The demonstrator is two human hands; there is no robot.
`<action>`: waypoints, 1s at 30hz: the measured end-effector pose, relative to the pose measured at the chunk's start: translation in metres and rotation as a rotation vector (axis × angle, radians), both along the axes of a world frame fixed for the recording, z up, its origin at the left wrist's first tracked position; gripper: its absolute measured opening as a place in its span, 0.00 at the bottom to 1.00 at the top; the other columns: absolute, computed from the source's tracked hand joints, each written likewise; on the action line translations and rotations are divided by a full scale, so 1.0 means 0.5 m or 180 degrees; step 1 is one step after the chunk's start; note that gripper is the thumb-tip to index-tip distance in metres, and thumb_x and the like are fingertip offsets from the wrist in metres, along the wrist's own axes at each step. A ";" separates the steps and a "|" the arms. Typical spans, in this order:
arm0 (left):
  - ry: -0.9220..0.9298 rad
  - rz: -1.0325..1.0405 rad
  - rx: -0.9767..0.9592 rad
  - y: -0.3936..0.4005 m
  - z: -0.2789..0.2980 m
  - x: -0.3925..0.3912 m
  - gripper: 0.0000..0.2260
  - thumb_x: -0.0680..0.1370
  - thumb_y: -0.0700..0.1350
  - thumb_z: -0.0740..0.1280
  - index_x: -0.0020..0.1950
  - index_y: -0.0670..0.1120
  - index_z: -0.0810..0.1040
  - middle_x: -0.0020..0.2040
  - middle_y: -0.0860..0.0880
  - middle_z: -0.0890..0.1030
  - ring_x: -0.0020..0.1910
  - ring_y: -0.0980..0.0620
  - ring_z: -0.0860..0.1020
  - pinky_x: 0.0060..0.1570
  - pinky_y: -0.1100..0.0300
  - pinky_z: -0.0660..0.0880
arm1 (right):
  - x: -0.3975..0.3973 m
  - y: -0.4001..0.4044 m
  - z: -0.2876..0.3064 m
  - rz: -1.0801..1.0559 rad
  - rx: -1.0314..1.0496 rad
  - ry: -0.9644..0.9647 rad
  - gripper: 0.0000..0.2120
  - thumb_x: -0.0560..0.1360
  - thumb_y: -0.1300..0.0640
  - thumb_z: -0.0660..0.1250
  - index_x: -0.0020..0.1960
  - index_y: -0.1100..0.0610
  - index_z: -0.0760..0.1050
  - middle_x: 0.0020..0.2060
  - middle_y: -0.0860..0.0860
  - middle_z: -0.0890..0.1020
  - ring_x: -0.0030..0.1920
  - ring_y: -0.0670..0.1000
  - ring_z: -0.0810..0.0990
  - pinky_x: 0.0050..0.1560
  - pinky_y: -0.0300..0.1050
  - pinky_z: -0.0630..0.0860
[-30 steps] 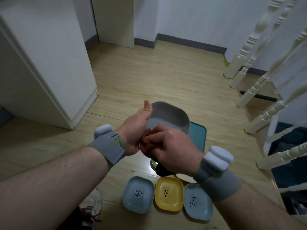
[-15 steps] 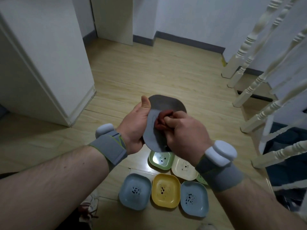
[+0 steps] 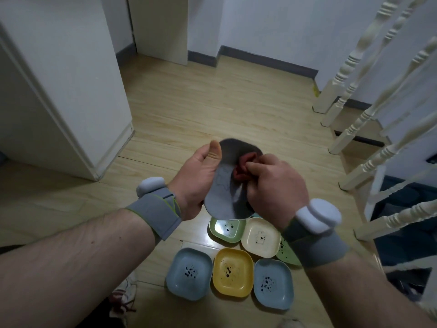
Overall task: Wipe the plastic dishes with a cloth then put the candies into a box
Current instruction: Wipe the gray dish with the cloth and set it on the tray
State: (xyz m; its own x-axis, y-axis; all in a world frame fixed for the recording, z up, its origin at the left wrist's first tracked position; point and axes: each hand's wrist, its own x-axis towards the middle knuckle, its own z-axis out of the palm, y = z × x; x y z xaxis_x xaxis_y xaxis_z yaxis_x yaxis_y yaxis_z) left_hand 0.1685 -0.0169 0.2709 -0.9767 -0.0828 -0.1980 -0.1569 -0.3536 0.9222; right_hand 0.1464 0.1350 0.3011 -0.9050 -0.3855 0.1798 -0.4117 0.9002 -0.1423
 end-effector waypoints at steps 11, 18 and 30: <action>-0.0018 0.0254 -0.0319 0.005 -0.010 0.010 0.18 0.70 0.59 0.62 0.51 0.49 0.78 0.47 0.46 0.83 0.48 0.47 0.80 0.48 0.53 0.80 | 0.054 -0.036 -0.057 0.0196 -0.0558 -0.1754 0.14 0.69 0.51 0.63 0.50 0.48 0.83 0.42 0.51 0.85 0.44 0.54 0.82 0.46 0.47 0.78; -0.0170 0.0320 -0.0256 -0.004 -0.012 0.012 0.23 0.68 0.65 0.64 0.54 0.51 0.78 0.58 0.37 0.80 0.50 0.42 0.78 0.57 0.36 0.74 | 0.079 -0.035 -0.069 0.0830 -0.0812 -0.1225 0.16 0.67 0.51 0.61 0.51 0.46 0.82 0.45 0.46 0.81 0.45 0.51 0.79 0.43 0.48 0.76; -0.0015 0.0660 -0.0315 -0.003 0.005 -0.006 0.30 0.68 0.65 0.62 0.61 0.45 0.76 0.57 0.38 0.80 0.47 0.41 0.80 0.44 0.46 0.81 | 0.053 -0.043 -0.068 0.0818 -0.1142 -0.0917 0.15 0.67 0.56 0.64 0.51 0.49 0.83 0.47 0.48 0.82 0.46 0.54 0.80 0.44 0.50 0.78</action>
State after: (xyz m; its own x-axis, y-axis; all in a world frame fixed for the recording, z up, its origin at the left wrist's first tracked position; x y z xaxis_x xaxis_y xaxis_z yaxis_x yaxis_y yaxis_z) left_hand 0.1654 -0.0182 0.2732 -0.9359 -0.3008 -0.1833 -0.0946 -0.2867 0.9533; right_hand 0.1730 0.1134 0.2671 -0.8217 -0.5613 0.0989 -0.5113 0.6493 -0.5630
